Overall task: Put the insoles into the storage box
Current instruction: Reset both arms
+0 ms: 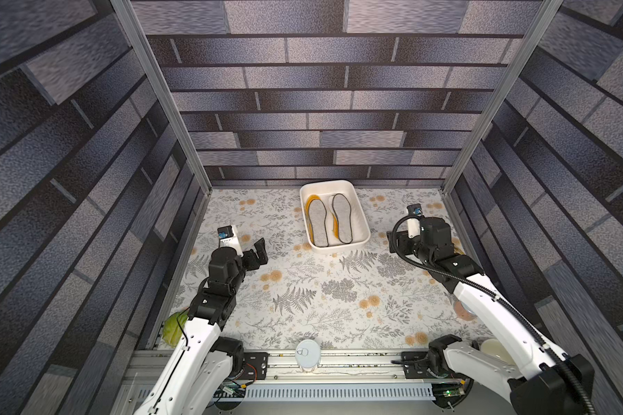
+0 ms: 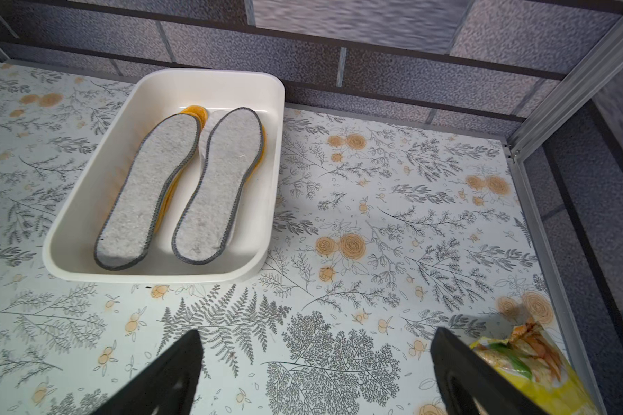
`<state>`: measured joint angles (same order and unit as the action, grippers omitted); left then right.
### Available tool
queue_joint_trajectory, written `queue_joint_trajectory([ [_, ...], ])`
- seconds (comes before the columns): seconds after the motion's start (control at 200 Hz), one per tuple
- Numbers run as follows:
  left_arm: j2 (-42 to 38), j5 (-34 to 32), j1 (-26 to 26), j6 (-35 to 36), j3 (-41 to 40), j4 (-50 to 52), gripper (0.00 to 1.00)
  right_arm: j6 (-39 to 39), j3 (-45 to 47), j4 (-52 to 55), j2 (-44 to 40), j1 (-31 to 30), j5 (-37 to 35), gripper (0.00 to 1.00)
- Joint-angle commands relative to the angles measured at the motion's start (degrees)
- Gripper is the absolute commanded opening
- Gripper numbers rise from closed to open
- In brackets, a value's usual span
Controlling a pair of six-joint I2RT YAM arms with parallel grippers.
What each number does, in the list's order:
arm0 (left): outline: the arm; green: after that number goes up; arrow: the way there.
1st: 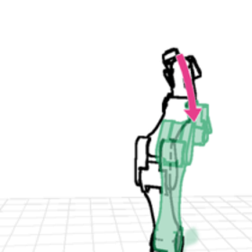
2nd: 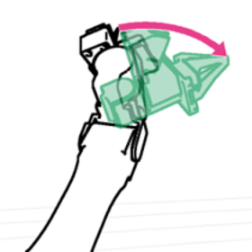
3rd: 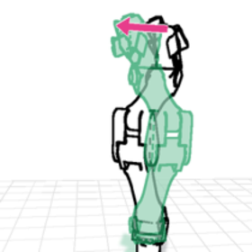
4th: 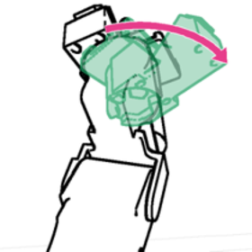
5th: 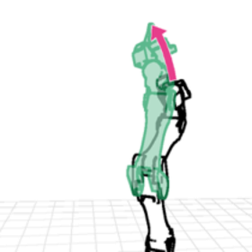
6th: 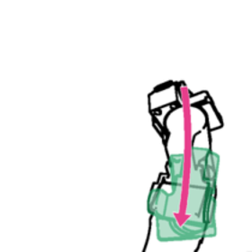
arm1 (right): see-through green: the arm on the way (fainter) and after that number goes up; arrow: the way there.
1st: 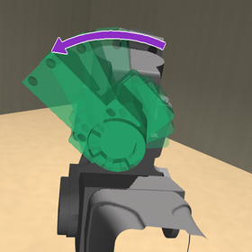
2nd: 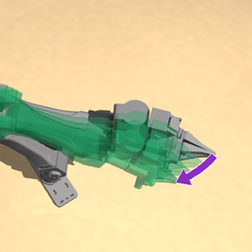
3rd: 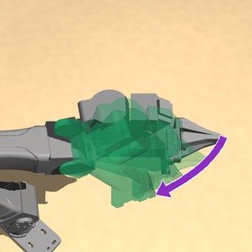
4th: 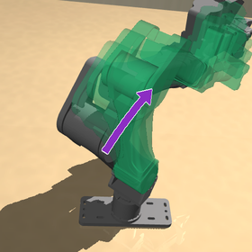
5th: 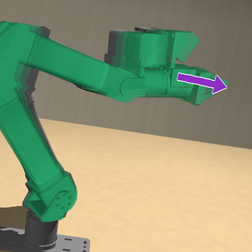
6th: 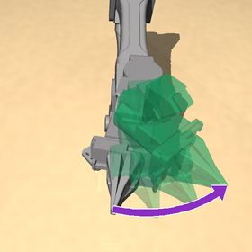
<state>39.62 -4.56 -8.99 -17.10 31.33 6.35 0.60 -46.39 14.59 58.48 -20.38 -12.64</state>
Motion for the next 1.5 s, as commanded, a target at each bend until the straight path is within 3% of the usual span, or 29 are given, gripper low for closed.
queue_joint_trajectory([
  [0.0,0.6,0.3,2.8,4.0,-1.6,-4.4,1.0,2.6,6.6,-11.9,-0.7,1.1,-4.5,1.0],
  [0.235,4.2,5.6,9.9,5.0,-6.5,-12.5,1.0,5.4,22.1,-42.5,9.2,4.4,-5.2,1.0],
  [0.391,6.3,6.6,13.9,5.1,-9.2,-17.1,1.0,7.6,23.0,-57.0,23.0,5.5,-8.4,1.0],
  [0.606,10.2,7.5,17.7,5.5,-14.0,-27.2,1.0,8.0,20.6,-56.1,26.4,7.4,-7.0,1.0],
  [0.776,19.8,9.4,18.8,6.6,-17.1,-41.2,1.0,4.0,25.4,-64.8,26.0,11.1,-4.6,1.0],
  [0.926,29.6,10.7,18.9,6.7,-17.9,-52.6,1.0,1.2,28.1,-76.1,31.8,14.0,-3.4,1.0],
  [0.986,32.9,11.1,18.9,6.4,-18.0,-56.3,1.0,0.3,27.1,-70.1,29.8,14.0,-4.9,1.0],
  [1.267,39.6,9.9,18.8,9.0,-17.6,-64.6,1.0,0.1,27.2,-72.1,30.7,14.0,-5.7,1.0],
  [1.437,53.5,9.8,18.4,9.6,-18.1,-81.2,1.0,0.1,27.3,-72.3,30.7,14.0,-5.8,1.0],
  [1.492,50.1,11.6,19.4,9.0,-17.0,-73.9,1.0,0.0,27.3,-72.3,30.7,13.9,-6.0,1.0],
])
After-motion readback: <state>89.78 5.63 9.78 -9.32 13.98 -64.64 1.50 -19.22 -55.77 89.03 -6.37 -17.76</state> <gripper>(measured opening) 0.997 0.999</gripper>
